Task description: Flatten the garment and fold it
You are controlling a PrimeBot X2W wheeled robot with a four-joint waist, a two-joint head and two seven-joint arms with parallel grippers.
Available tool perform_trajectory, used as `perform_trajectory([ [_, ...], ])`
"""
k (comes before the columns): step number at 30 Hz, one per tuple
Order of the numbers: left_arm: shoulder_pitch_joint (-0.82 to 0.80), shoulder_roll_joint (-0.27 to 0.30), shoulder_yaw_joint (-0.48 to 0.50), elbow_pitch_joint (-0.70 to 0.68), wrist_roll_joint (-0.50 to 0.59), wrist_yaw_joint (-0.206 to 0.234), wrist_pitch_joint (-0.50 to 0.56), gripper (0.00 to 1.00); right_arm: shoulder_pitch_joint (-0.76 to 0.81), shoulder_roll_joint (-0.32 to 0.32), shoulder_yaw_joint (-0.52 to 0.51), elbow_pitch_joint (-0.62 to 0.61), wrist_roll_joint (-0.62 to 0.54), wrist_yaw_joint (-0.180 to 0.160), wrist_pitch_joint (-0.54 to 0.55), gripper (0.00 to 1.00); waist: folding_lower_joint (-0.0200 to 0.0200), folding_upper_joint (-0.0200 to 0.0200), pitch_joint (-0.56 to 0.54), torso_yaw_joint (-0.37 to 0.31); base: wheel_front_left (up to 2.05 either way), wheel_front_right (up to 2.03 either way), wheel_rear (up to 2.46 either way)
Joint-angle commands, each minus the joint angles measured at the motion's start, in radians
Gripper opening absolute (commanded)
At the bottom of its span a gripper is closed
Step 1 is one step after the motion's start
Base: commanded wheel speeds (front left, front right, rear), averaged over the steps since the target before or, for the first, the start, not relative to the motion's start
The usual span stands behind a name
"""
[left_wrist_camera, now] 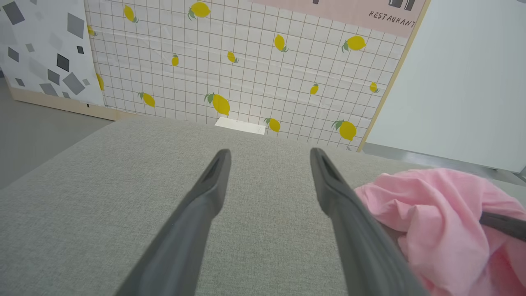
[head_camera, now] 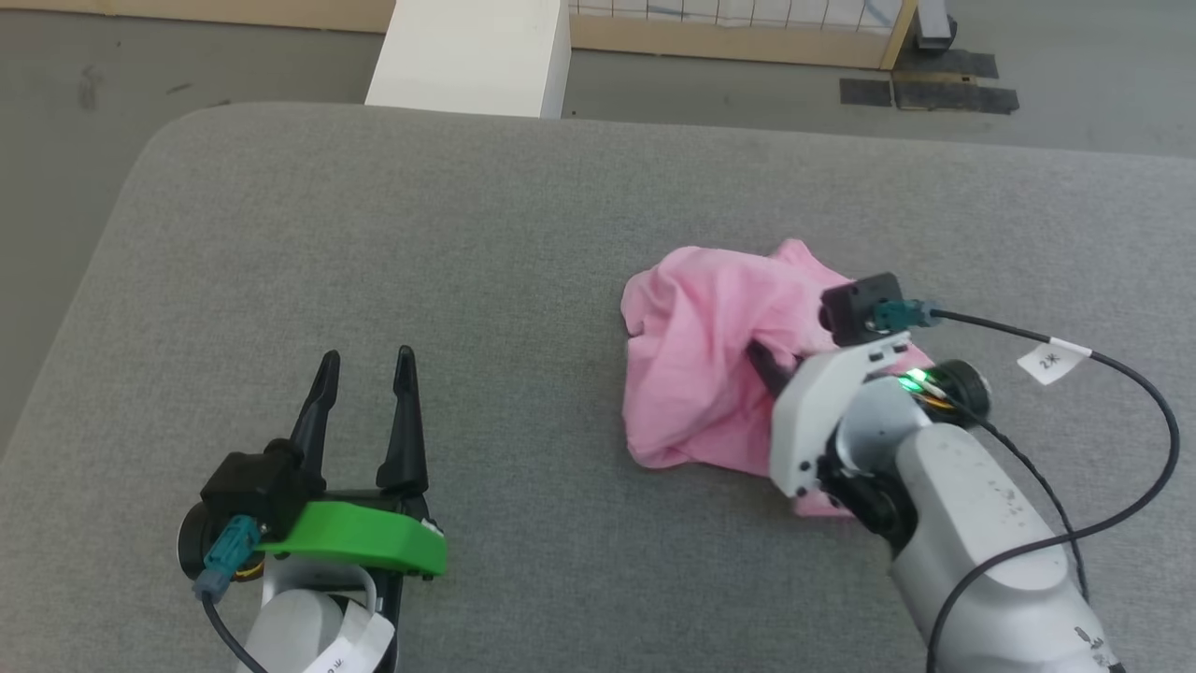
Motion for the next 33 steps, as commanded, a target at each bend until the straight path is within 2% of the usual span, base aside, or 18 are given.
perform_trajectory([
  [1,-0.007,-0.006,0.006,0.002,0.017,-0.003,-0.004,1.00,-0.021,0.001,0.034,-0.031,0.035,-0.002,-0.021,0.00,0.0000,0.0000,-0.013,-0.008,0.00,0.00,0.00],
  [8,0.008,-0.007,0.028,0.011,0.024,-0.012,-0.004,1.00,-0.090,0.001,0.168,-0.276,0.181,-0.002,-0.090,0.00,0.0000,0.0000,-0.055,-0.039,0.00,0.00,0.00],
  [12,0.020,-0.007,0.023,0.011,0.026,-0.015,-0.004,1.00,-0.094,0.001,0.150,-0.393,0.273,-0.002,-0.094,0.00,0.0000,0.0000,-0.074,-0.040,0.00,0.00,0.00],
  [14,0.024,-0.008,0.021,0.011,0.026,-0.017,-0.004,1.00,-0.076,0.001,0.108,-0.405,0.253,-0.002,-0.066,0.00,0.0000,0.0000,-0.079,-0.040,0.00,0.00,0.00],
  [19,0.031,-0.008,0.010,0.015,0.024,-0.023,-0.004,1.00,0.007,-0.024,-0.030,-0.334,0.119,-0.002,0.012,0.00,0.0000,0.0000,-0.078,-0.036,0.00,0.00,0.00],
  [27,0.023,-0.008,-0.002,0.016,0.020,-0.020,-0.004,1.00,0.081,-0.044,-0.261,-0.091,-0.095,-0.002,0.053,0.00,0.0000,0.0000,-0.052,-0.032,0.00,0.00,0.00],
  [28,0.019,-0.008,-0.004,0.017,0.020,-0.021,-0.004,1.00,0.080,-0.046,-0.288,-0.068,-0.125,-0.002,0.046,0.37,0.0000,0.0000,-0.048,-0.031,0.00,0.00,0.00],
  [29,0.016,-0.008,-0.005,0.019,0.020,-0.022,-0.004,1.00,0.079,-0.047,-0.310,-0.056,-0.145,-0.002,0.035,0.94,0.0000,0.0000,-0.047,-0.030,0.00,0.00,0.00],
  [30,0.013,-0.008,-0.006,0.020,0.020,-0.022,-0.004,1.00,0.078,-0.047,-0.337,-0.047,-0.167,-0.002,0.019,1.00,0.0000,0.0000,-0.045,-0.030,0.00,0.00,0.00],
  [33,0.009,-0.008,-0.010,0.024,0.020,-0.023,-0.004,1.00,0.087,-0.049,-0.390,-0.058,-0.217,-0.002,-0.018,1.00,0.0000,0.0000,-0.045,-0.030,0.00,0.00,0.00],
])
